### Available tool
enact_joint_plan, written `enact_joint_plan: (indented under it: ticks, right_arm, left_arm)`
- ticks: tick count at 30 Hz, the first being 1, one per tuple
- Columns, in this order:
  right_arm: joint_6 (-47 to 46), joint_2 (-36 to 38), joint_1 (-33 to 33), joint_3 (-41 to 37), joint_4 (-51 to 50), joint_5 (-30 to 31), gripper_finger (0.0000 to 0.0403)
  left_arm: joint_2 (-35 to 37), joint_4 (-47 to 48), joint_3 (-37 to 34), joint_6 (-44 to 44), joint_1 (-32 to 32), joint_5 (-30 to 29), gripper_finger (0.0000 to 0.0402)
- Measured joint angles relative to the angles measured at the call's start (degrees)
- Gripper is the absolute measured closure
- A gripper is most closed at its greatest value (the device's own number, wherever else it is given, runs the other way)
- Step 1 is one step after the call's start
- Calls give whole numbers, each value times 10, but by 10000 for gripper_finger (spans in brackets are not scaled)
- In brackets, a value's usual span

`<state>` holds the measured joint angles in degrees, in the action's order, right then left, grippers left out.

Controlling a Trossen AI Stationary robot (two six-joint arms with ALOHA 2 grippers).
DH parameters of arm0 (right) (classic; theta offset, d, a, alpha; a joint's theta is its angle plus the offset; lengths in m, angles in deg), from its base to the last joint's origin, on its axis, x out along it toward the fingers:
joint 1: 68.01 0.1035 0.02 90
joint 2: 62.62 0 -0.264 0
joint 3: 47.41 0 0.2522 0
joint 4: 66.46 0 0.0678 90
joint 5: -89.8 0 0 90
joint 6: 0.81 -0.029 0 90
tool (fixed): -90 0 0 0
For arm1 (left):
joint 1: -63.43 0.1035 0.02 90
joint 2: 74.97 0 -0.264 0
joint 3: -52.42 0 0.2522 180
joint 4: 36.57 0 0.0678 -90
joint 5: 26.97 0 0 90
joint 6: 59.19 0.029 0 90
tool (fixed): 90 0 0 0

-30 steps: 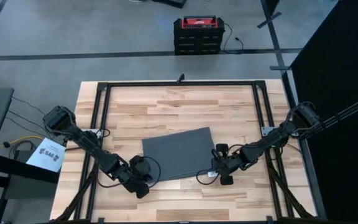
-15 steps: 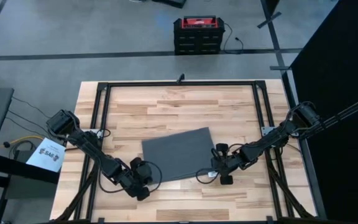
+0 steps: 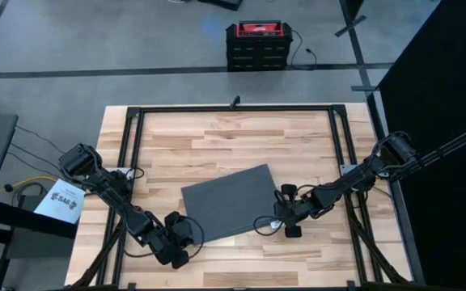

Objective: Roll towel
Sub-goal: Fold the gray towel

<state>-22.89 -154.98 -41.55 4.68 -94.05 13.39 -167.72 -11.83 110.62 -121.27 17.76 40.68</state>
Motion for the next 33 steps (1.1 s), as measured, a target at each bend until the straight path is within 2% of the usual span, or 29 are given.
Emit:
enact_joint_plan:
  ticks: [3,7,9,12,20,33]
  right_arm:
    - [0,0,0,0,0,0,403]
    - [-4,0,-2,0,0,0,403]
    - [-6,0,-2,0,0,-1,403]
    - [-6,0,-2,0,1,-1,403]
    - [-6,0,-3,0,1,-2,403]
    - [-5,0,-4,0,-1,-2,403]
  left_arm:
    - [13,-5,28,40,0,-8,386]
    - [16,-8,58,135,1,-65,386]
    - [12,1,59,146,8,-72,386]
    - [-13,26,58,125,17,-71,386]
    - [-76,-5,58,79,17,-6,387]
    - [-86,33,60,2,-8,4,387]
